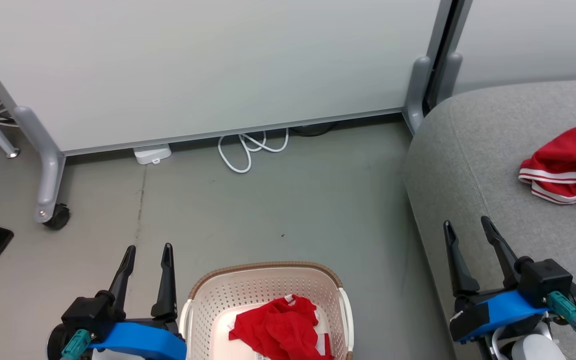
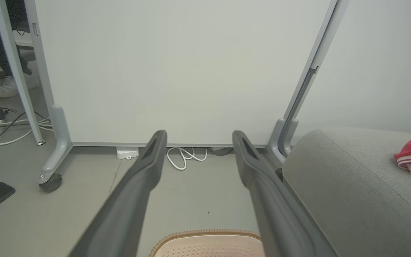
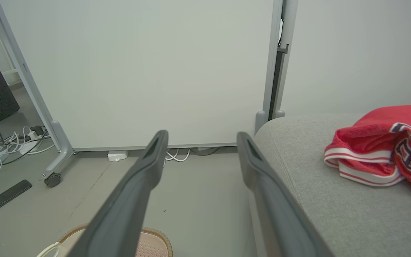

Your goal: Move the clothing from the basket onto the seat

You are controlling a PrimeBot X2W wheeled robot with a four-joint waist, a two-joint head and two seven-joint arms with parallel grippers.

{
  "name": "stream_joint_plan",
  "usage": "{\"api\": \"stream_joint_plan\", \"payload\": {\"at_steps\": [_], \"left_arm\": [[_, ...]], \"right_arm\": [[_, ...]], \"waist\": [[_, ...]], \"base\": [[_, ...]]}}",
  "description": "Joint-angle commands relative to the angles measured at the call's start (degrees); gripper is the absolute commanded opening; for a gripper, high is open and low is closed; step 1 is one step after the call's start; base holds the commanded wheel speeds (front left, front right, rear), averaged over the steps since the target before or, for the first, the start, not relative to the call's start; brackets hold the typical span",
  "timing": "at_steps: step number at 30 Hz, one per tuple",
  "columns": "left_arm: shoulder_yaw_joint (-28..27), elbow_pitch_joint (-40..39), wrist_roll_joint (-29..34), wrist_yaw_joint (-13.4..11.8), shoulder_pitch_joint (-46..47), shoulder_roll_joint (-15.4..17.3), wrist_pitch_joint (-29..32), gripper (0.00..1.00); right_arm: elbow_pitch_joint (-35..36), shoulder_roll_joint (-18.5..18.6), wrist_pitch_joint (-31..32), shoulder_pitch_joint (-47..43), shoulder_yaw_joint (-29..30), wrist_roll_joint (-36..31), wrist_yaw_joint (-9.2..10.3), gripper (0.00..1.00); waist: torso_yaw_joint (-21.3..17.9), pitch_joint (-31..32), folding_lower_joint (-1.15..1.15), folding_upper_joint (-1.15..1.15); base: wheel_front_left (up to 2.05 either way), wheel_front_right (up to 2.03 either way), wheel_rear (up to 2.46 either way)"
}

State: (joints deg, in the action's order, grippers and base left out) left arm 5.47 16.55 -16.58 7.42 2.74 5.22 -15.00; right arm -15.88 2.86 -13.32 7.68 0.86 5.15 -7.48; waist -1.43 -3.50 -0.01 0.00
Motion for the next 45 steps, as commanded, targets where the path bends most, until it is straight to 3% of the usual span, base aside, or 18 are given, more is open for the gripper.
{"api": "stream_joint_plan", "payload": {"at_steps": [1,15,34,45], "left_arm": [[0.1,0.5,-0.2,0.0,0.0,0.6,-0.3,1.00],[-1.3,2.9,-0.7,0.0,1.0,1.4,-0.3,1.00],[-2.2,2.5,0.0,0.0,0.2,0.7,-0.3,1.00],[-2.0,4.0,-0.3,0.0,1.8,0.8,-0.3,1.00]], "right_arm": [[0.4,0.1,0.0,-1.2,0.1,0.2,-0.03,1.00],[1.9,0.0,1.8,-3.9,-1.0,-1.1,-0.03,1.00],[2.7,0.0,2.7,-4.5,-1.1,-1.2,-0.03,1.00],[3.3,0.0,2.3,-2.5,-2.3,-0.6,-0.03,1.00]], "waist": [[0.8,0.7,0.01,0.00],[2.9,2.5,0.01,0.00],[2.1,2.6,0.01,0.00],[-0.4,-1.3,0.01,0.00]], "base": [[0.00,0.00,0.00],[0.00,0.00,0.00],[0.00,0.00,0.00],[0.00,0.00,0.00]]}}
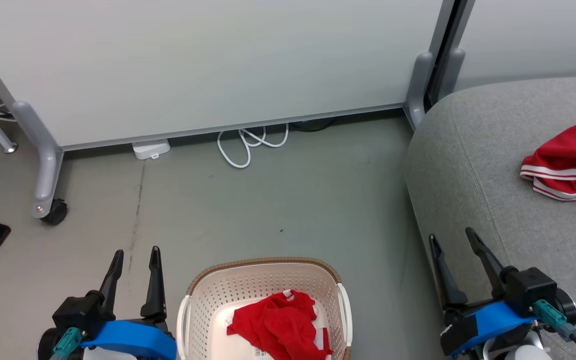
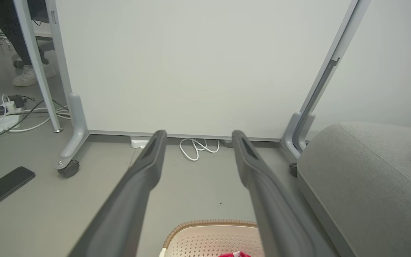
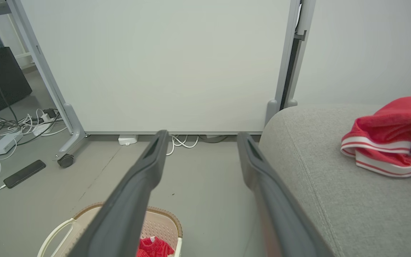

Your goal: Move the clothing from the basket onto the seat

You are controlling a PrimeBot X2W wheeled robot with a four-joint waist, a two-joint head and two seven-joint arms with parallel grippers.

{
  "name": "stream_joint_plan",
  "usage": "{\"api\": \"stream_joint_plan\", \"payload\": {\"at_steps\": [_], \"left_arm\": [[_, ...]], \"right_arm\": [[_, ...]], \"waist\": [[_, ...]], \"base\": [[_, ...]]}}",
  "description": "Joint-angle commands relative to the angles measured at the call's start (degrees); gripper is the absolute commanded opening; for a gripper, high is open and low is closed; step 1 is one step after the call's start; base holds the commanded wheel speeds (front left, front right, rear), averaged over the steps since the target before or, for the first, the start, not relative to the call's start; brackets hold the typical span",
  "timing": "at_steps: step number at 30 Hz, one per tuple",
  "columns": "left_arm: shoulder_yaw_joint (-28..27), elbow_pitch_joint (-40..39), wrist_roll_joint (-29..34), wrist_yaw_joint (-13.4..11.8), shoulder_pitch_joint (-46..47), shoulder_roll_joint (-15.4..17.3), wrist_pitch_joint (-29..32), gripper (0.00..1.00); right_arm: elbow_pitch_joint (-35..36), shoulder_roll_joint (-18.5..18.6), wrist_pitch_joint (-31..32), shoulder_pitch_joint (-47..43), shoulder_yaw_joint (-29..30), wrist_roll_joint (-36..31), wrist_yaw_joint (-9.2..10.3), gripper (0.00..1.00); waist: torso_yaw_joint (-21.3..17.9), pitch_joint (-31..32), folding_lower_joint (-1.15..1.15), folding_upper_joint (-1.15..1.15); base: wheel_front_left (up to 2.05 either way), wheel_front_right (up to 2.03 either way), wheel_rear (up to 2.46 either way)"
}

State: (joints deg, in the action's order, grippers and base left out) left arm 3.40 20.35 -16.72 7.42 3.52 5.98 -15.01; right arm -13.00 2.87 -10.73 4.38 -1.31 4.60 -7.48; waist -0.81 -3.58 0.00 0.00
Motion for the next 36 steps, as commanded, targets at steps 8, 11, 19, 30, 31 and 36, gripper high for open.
{"api": "stream_joint_plan", "payload": {"at_steps": [8,11,19,30,31,36], "left_arm": [[2.7,4.4,-1.0,0.0,4.3,0.1,-0.3,1.00],[4.5,7.1,-1.3,0.0,6.0,0.2,-0.3,1.00],[10.0,17.6,-2.4,0.0,12.6,1.2,-0.1,1.00],[16.0,29.4,-5.7,0.0,21.6,2.1,4.3,1.00],[16.6,30.2,-6.1,0.0,22.3,2.3,4.4,1.00],[19.2,34.0,-7.2,0.0,25.8,3.2,6.3,1.00]], "right_arm": [[1.0,0.0,-0.6,3.3,-2.0,-0.2,-0.03,1.00],[1.1,0.0,-0.8,4.4,-3.0,-0.1,-0.03,1.00],[0.8,0.0,-2.1,6.9,-4.7,1.6,-0.03,1.00],[1.5,0.0,-3.7,10.3,-6.6,3.5,-0.03,1.00],[1.6,0.0,-3.9,10.6,-6.7,3.7,-0.03,1.00],[1.8,0.0,-4.3,12.4,-7.6,5.0,-0.03,1.00]], "waist": [[-6.2,-7.6,0.00,0.00],[-8.4,-10.3,0.00,0.00],[-13.6,-17.1,0.00,0.00],[-17.8,-26.8,0.00,0.00],[-18.1,-27.6,0.00,0.00],[-19.5,-31.6,0.00,0.00]], "base": [[0.00,0.00,0.00],[0.00,0.00,0.00],[0.00,0.00,0.00],[0.00,0.00,0.00],[0.00,0.00,0.00],[0.00,0.00,0.00]]}}
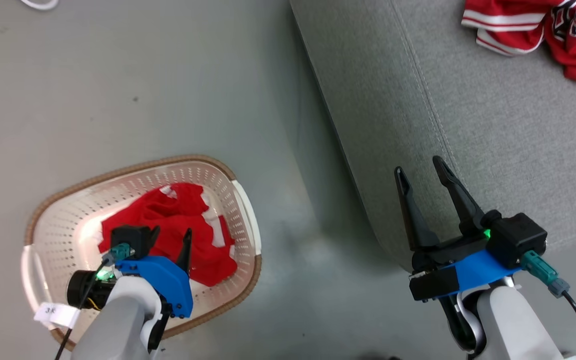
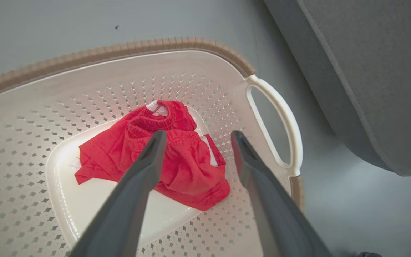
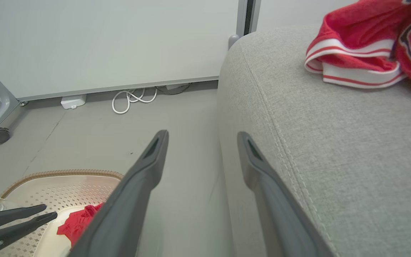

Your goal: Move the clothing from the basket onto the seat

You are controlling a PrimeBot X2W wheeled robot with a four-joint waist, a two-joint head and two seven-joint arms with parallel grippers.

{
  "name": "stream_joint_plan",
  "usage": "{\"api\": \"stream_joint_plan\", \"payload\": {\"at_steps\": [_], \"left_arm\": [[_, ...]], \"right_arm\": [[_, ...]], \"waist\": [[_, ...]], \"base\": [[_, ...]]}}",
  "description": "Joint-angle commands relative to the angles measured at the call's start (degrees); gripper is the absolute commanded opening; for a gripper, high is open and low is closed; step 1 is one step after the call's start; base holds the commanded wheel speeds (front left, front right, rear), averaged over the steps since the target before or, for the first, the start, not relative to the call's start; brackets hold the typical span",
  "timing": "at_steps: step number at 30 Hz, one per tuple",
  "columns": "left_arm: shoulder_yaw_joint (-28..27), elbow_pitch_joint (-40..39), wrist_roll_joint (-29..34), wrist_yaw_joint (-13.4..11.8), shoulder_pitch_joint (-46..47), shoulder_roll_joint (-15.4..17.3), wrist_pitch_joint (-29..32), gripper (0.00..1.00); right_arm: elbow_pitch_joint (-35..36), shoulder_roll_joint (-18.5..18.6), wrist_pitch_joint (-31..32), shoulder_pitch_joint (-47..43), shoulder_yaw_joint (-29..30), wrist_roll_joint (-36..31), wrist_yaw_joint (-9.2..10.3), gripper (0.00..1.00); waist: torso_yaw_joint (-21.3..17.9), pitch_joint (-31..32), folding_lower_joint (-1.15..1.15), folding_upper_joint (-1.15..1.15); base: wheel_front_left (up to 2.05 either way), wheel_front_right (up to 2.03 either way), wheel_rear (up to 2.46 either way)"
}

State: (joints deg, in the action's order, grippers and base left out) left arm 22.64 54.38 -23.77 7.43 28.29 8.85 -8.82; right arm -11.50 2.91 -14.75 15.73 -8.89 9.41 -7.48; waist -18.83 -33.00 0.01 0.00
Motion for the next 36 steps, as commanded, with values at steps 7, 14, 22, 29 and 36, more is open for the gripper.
{"api": "stream_joint_plan", "payload": {"at_steps": [7,14,22,29,36], "left_arm": [[2.3,3.7,-2.7,0.0,3.7,2.1,1.7,1.00],[4.7,6.0,-4.4,0.0,6.2,3.1,3.3,1.00],[6.3,10.0,-2.6,-2.4,9.8,4.6,2.3,1.00],[7.1,13.5,-2.0,-4.3,12.3,3.7,3.7,1.00],[8.4,16.2,-1.6,-4.9,13.9,2.7,6.5,0.23]], "right_arm": [[1.4,0.0,-0.5,2.8,-2.1,2.1,-0.03,1.00],[4.0,0.0,-0.5,2.5,-2.8,2.7,-0.03,1.00],[6.3,0.0,-0.5,2.7,-3.7,3.0,-0.03,1.00],[7.1,0.0,-0.5,2.0,-3.2,2.6,-0.03,1.00],[7.5,0.0,-0.5,1.7,-3.0,2.4,-0.03,1.00]], "waist": [[-4.2,-6.7,-0.01,0.00],[-5.4,-10.2,-0.01,0.00],[-5.6,-13.6,-0.01,0.00],[-4.8,-15.1,-0.01,0.00],[-4.4,-15.9,-0.01,0.00]], "base": [[0.00,0.00,0.00],[0.00,0.00,0.00],[0.00,0.00,0.00],[0.00,0.00,0.00],[0.00,0.00,0.00]]}}
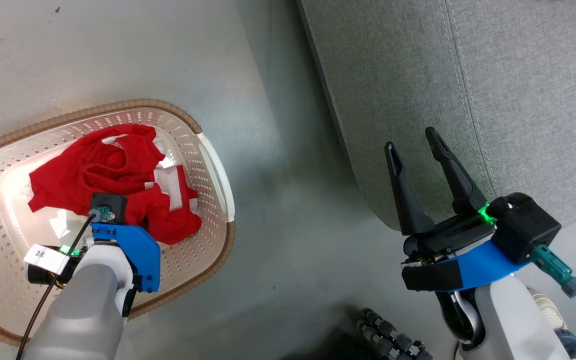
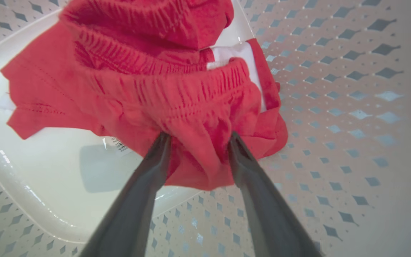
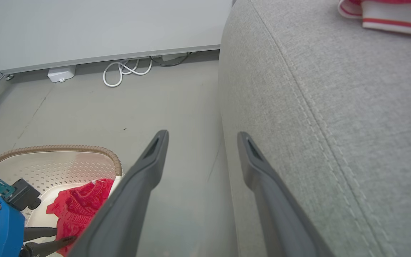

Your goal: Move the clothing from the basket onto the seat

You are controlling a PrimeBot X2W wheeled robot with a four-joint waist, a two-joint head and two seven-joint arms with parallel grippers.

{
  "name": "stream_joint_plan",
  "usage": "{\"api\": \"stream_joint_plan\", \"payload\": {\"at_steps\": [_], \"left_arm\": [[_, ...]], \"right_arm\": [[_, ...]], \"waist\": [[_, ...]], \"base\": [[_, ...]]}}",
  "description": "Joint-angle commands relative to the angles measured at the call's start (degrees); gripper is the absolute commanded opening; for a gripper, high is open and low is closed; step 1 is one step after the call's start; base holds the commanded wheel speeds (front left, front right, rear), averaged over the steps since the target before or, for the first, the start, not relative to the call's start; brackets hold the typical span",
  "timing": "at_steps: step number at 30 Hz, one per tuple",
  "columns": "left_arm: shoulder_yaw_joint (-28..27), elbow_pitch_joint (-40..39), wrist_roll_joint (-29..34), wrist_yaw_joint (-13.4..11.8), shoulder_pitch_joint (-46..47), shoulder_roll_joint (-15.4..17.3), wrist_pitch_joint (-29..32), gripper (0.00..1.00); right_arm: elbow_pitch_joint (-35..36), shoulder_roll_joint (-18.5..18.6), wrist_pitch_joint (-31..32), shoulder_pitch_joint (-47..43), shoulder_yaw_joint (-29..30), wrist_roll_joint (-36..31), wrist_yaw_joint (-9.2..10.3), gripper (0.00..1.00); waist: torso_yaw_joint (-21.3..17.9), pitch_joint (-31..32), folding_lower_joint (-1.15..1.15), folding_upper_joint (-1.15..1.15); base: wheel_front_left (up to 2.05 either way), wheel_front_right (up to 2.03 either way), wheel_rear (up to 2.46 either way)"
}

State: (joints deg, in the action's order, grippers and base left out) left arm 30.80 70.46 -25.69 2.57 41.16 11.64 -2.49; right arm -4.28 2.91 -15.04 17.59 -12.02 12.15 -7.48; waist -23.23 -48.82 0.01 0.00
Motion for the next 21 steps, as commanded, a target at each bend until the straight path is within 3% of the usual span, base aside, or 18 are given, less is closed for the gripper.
{"api": "stream_joint_plan", "payload": {"at_steps": [1,21], "left_arm": [[0.4,0.3,0.4,-0.1,1.1,-0.1,0.3,0.00],[0.6,2.0,-1.7,1.3,2.9,-0.6,-0.9,0.00]], "right_arm": [[0.3,0.0,-0.2,-0.2,0.2,-0.3,-0.03,1.00],[-0.5,0.0,-0.2,1.4,-0.6,-0.6,-0.03,1.00]], "waist": [[0.1,-0.1,-0.01,0.00],[0.5,0.1,-0.01,0.00]], "base": [[0.00,0.00,0.00],[0.00,0.00,0.00]]}}
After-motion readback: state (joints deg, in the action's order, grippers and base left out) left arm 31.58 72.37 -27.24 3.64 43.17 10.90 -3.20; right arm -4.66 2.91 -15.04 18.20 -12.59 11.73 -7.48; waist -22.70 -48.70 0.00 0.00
